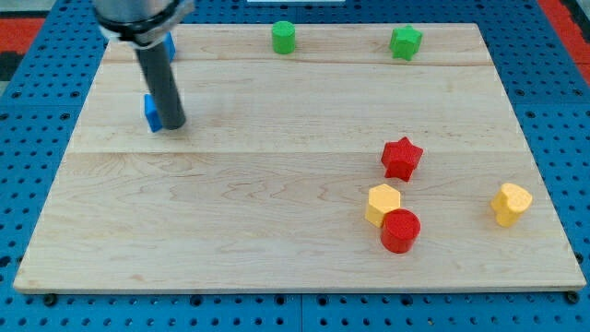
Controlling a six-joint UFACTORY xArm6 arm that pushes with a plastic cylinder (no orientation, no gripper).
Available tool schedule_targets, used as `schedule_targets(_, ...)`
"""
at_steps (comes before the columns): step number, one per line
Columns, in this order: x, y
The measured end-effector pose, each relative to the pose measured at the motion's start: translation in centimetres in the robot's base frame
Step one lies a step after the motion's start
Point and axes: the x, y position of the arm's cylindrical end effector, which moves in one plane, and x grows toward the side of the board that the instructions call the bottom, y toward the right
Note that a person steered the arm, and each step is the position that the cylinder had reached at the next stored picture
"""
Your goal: Move yellow hexagon diagonally to the red star
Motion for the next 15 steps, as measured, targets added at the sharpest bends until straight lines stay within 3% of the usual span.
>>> schedule_targets(1,2.3,-3.5)
schedule_targets(2,6.9,5.4)
schedule_targets(3,14.4,14.9)
schedule_targets(4,17.4,21.2)
schedule_targets(6,17.3,27.9)
schedule_targets(8,14.2,28.5)
schedule_targets(12,3.7,24.9)
schedule_targets(14,3.0,18.3)
schedule_targets(15,1.1,22.8)
